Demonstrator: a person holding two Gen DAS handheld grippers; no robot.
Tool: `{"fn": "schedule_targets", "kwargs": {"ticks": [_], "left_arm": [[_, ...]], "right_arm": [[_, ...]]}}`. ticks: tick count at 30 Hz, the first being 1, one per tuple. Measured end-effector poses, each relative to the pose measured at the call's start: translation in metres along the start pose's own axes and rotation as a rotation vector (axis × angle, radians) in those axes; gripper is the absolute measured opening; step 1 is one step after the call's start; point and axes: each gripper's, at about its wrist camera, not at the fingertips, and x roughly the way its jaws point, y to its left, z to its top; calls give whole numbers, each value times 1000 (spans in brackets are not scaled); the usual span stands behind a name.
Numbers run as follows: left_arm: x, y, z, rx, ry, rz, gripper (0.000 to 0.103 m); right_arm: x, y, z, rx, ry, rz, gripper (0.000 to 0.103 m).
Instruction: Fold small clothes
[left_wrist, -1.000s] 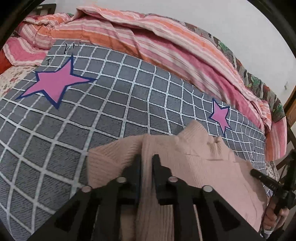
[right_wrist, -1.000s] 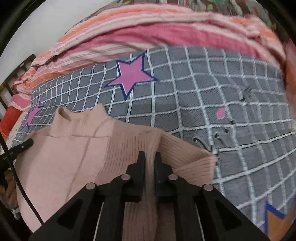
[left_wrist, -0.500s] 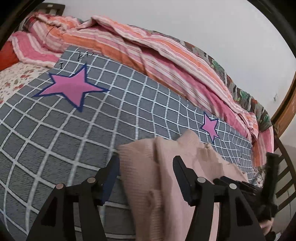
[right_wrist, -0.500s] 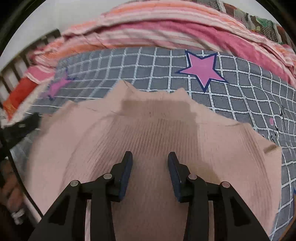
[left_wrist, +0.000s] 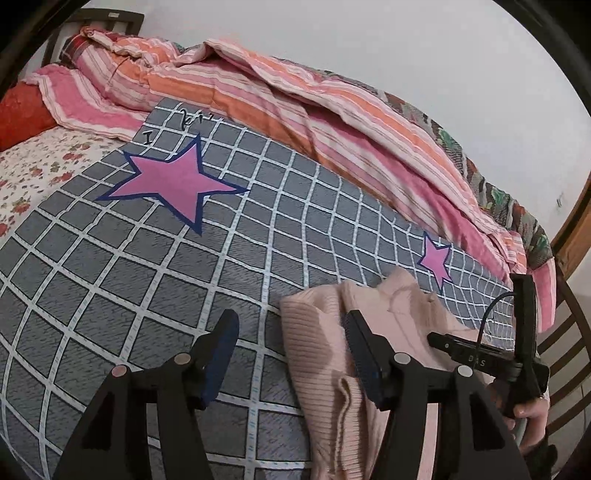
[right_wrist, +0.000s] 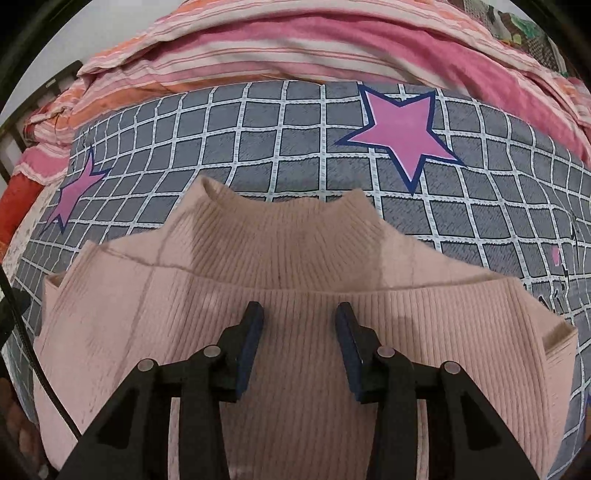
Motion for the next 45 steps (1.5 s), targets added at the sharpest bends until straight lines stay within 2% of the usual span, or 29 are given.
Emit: {"fn": "schedule_targets", "kwargs": {"ticks": [6, 9, 17, 20, 23, 27, 31, 36, 40, 43, 45], "left_arm": [[-8, -3, -4, 34, -10, -14, 58], [-12, -2, -5, 43, -16, -19, 58], [-17, 3, -13, 63, -10, -83, 58], [-29, -6, -26, 119, -61, -42, 58], [-46, -11, -45, 170, -84, -56, 58], [-58, -7, -68, 140, -38, -69, 58], [-75, -2, -89, 88, -2, -107, 58], [-88, -8, -118, 60, 55, -145, 58], [-83, -14, -135, 17, 99, -180, 58], [-70, -24, -139, -15, 131, -205, 58], [-65, -31, -140, -13, 122, -205, 58]], "right_arm": [[-20, 6, -13, -24, 7, 19, 40], [-35, 10, -26, -52, -1, 0, 40], [-73, 18, -64, -48, -28, 11, 40], [-82, 22, -83, -61, -41, -23, 40], [-91, 29, -100, -92, -65, -61, 40], [-102, 34, -122, -117, -87, -83, 40], [-104, 35, -150, -127, -78, -67, 40], [-115, 32, -183, -144, -117, -61, 40], [-128, 23, -202, -138, -114, -3, 40], [-141, 10, -215, -121, -153, 39, 40], [-149, -1, -221, -111, -168, 35, 40]]}}
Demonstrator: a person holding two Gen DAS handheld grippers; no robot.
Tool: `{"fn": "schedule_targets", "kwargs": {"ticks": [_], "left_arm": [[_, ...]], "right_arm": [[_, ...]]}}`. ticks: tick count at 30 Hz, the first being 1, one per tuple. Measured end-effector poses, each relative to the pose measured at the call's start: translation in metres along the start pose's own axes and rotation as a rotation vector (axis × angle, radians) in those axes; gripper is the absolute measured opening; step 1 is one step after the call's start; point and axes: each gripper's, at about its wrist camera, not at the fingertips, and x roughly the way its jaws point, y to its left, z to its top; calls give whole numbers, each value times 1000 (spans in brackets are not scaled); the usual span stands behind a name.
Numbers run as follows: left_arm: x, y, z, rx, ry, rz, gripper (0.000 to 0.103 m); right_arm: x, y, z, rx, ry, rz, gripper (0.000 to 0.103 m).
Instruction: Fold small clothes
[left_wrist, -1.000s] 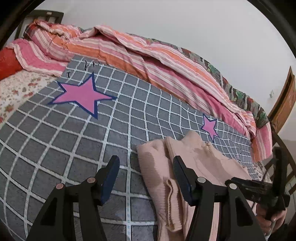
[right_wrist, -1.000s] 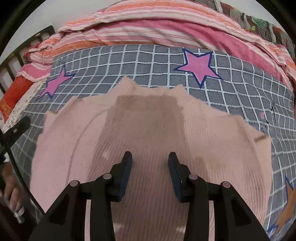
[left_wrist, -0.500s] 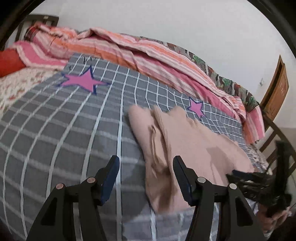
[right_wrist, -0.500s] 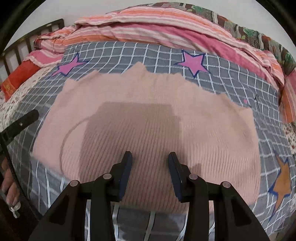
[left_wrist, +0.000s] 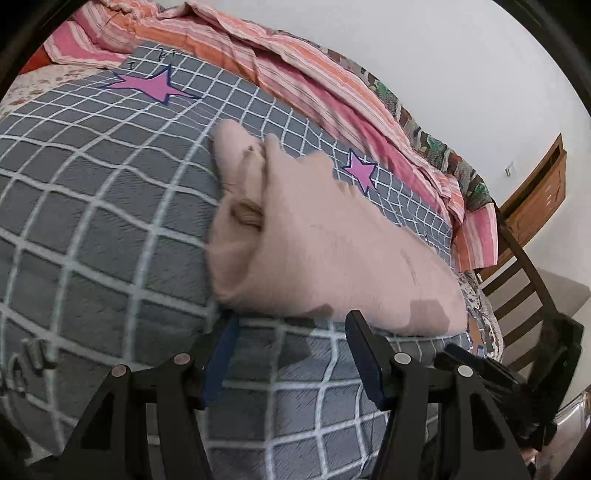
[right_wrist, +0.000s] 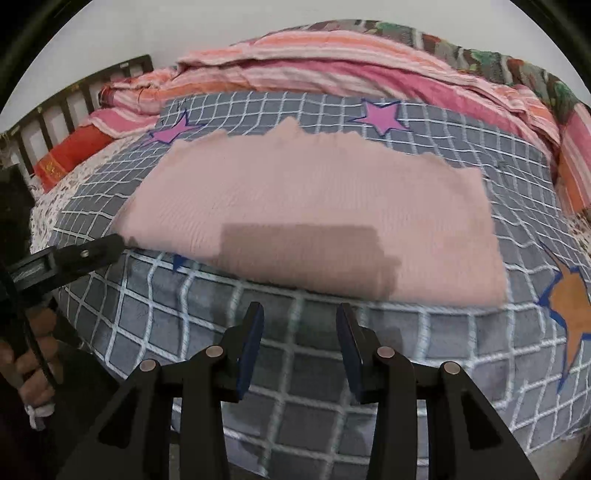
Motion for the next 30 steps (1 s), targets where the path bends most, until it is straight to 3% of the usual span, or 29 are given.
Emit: {"fn": "schedule_targets", "kwargs": {"ticks": [11, 13, 15, 19, 24, 30], "left_arm": [[28, 0, 30, -108, -114, 13, 56], [32, 3, 43, -146, -139, 24, 54], [36, 5, 54, -177, -158, 47, 51], [46, 9, 69, -204, -180, 145, 43], [47, 1, 81, -170, -180, 220, 26], [28, -46, 99, -96, -210, 227, 23]], "right_arm": [[-40, -80, -26, 176, -48, -17, 40], [-45, -87, -28, 164, -60, -75, 40], [-52, -93, -32, 143, -87, -117, 40], [-56, -115, -36, 184, -93, -114, 40], [-59, -139, -43, 232, -101, -115, 40], [-68, -160, -44, 265, -137, -107, 40]]}}
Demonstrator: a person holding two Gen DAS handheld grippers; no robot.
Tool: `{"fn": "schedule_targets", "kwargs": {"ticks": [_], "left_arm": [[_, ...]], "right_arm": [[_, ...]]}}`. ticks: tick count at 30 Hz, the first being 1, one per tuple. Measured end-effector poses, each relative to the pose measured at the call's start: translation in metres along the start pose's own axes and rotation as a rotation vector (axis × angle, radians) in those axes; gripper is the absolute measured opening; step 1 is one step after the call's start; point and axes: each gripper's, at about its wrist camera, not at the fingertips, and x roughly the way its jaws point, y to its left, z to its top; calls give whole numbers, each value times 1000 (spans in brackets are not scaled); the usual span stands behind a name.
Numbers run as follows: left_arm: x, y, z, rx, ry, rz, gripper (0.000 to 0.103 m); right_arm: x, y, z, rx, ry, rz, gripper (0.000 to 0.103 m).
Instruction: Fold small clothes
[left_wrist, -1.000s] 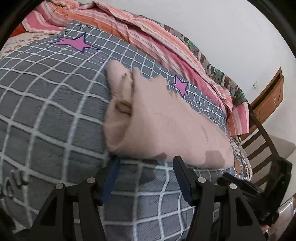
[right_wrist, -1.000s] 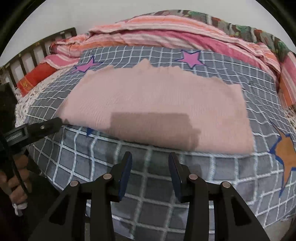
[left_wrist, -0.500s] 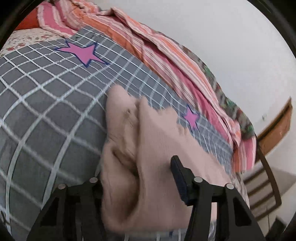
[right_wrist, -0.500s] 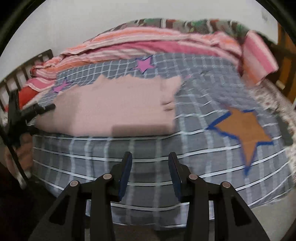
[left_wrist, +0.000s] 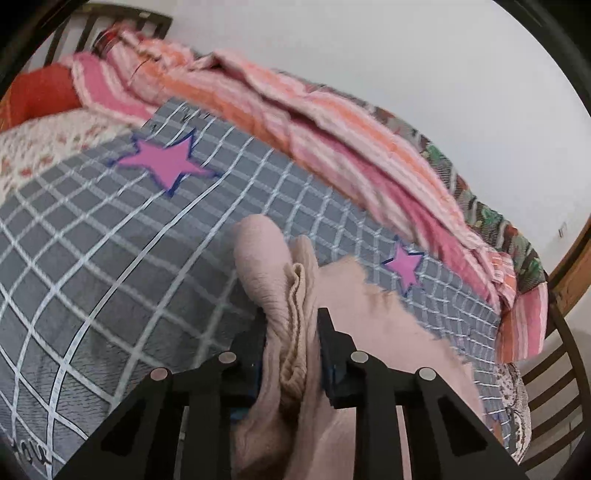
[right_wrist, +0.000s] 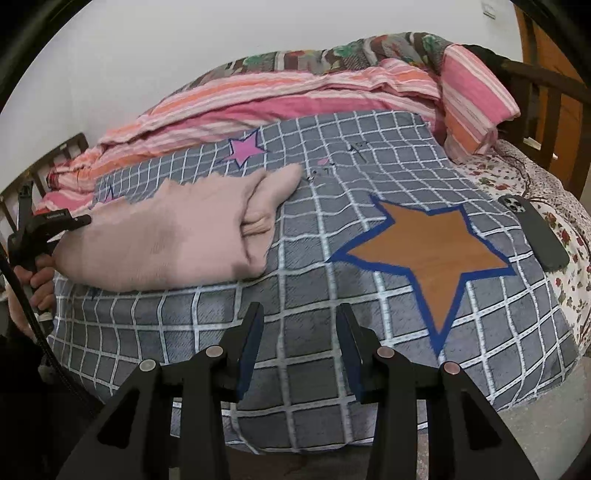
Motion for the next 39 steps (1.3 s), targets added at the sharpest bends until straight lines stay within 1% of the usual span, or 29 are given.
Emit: {"fn": "schedule_targets", "kwargs": {"ticks": [4, 7, 11, 13, 15, 17, 18, 19, 20, 21, 22, 24, 25, 26, 28, 30, 31, 32, 33, 34, 35, 36, 38, 39], "left_arm": [[-12, -50, 10, 69, -23, 6, 22], [-16, -92, 9, 129, -37, 13, 22], [-13, -154, -4, 207, -41, 13, 22], [-8, -182, -17, 237, -33, 8, 22], [1, -207, -34, 260, -12, -18, 21], [16, -231, -58, 281, 33, -42, 20], [24, -240, -72, 295, 61, -55, 13], [35, -250, -89, 316, 103, -65, 13], [45, -255, -104, 329, 139, -77, 11], [52, -259, -115, 340, 169, -97, 6], [58, -263, -129, 363, 206, -149, 3], [62, -265, -143, 403, 245, -182, 3], [60, -264, -144, 404, 249, -195, 3], [55, -261, -142, 397, 253, -224, 3], [40, -249, -126, 375, 246, -277, 3], [25, -238, -109, 372, 202, -281, 4], [17, -228, -95, 376, 176, -270, 4], [12, -219, -87, 375, 166, -266, 8], [8, -209, -77, 374, 155, -259, 19], [6, -197, -67, 376, 141, -238, 27], [5, -186, -58, 383, 119, -201, 43], [1, -172, -51, 395, 84, -162, 51], [-1, -147, -40, 417, 29, -101, 51], [0, -138, -37, 423, 20, -79, 51]], "right_arm": [[-8, -12, 7, 22, -29, 5, 40], [-14, -22, 9, 35, -44, -2, 40], [-24, -38, 9, 61, -54, -13, 40], [-30, -48, 8, 74, -56, -24, 40], [-35, -57, 6, 88, -55, -32, 40], [-39, -65, 3, 101, -52, -48, 40], [-40, -68, 1, 106, -50, -56, 40], [-40, -71, -1, 115, -43, -64, 40], [-40, -73, -1, 118, -37, -68, 40], [-39, -74, -3, 121, -29, -73, 40], [-38, -75, -4, 123, -23, -79, 40], [-38, -75, -5, 120, -15, -82, 40], [-38, -74, -5, 116, -12, -83, 40], [-37, -72, -4, 110, -11, -82, 40], [-36, -67, 0, 94, -17, -68, 40], [-31, -60, 8, 82, -24, -34, 40], [-28, -56, 13, 78, -27, -8, 40], [-25, -52, 17, 74, -30, 18, 41], [-21, -48, 23, 70, -33, 50, 45], [-15, -41, 32, 67, -40, 89, 48], [-11, -35, 37, 68, -47, 113, 53], [-4, -29, 45, 75, -56, 154, 56], [10, -18, 58, 96, -50, 222, 57], [20, -12, 66, 114, -40, 260, 57]]}}
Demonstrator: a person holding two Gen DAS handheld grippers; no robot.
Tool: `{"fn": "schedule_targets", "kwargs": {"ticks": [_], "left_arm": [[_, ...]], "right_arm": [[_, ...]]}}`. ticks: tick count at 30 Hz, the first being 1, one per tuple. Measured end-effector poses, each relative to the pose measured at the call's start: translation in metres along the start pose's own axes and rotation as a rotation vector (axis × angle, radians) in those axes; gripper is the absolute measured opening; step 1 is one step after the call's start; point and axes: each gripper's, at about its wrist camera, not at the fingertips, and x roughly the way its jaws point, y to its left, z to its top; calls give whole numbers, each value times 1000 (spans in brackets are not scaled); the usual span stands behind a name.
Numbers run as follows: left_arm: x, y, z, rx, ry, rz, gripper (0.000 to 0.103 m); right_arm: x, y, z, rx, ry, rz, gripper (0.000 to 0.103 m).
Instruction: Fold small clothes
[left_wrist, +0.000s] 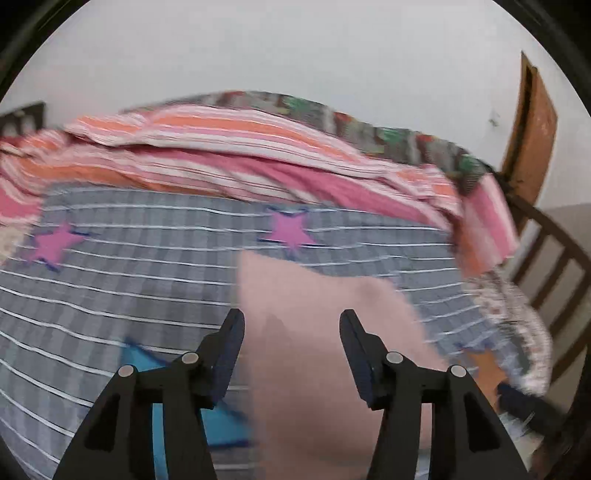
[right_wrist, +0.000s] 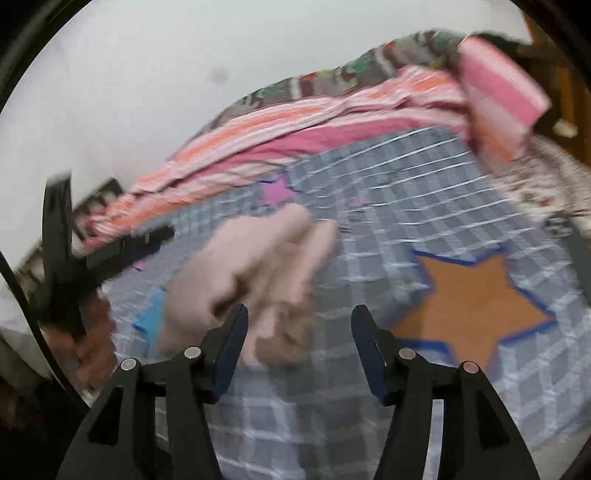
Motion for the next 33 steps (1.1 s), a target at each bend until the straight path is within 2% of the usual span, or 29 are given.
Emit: {"fn": "schedule_targets", "kwargs": {"ticks": [3, 7, 10, 15, 17, 20, 21, 23, 25, 26, 28, 29, 31, 33], "left_arm": [[6, 38, -5, -28, 17, 10, 51], [18, 67, -12, -79, 22, -19, 51], [27, 81, -20, -111, 18, -62, 51], [39, 91, -32, -166, 24, -125, 51], [41, 92, -34, -168, 29, -136, 51], [38, 92, -36, -148, 14, -143, 51], [38, 92, -37, -146, 13, -146, 51], [41, 93, -37, -154, 22, -160, 51], [43, 92, -38, -156, 31, -158, 51], [43, 92, -38, -152, 29, -152, 51], [42, 93, -39, -146, 26, -144, 52], [42, 93, -39, -147, 25, -143, 52], [43, 96, -38, -151, 21, -142, 52], [44, 99, -36, -159, 14, -134, 52]], "right_arm": [[38, 11, 14, 60, 27, 77, 57], [80, 22, 19, 106, 88, 73, 57], [102, 27, 17, 123, 125, 45, 41], [107, 47, 26, 1, 110, -9, 20], [96, 56, 31, -68, 69, 5, 18], [66, 53, 33, -70, -48, 9, 18], [62, 47, 30, -49, -59, -6, 18], [72, 32, 19, -5, -8, -36, 18], [92, 14, 4, 54, 76, -72, 20], [92, 11, 2, 65, 77, -65, 24], [84, 6, 5, 71, 53, -62, 41], [83, 5, 7, 71, 46, -67, 55], [86, 1, 14, 76, 37, -61, 60], [101, -6, 19, 94, 66, -44, 68]]}}
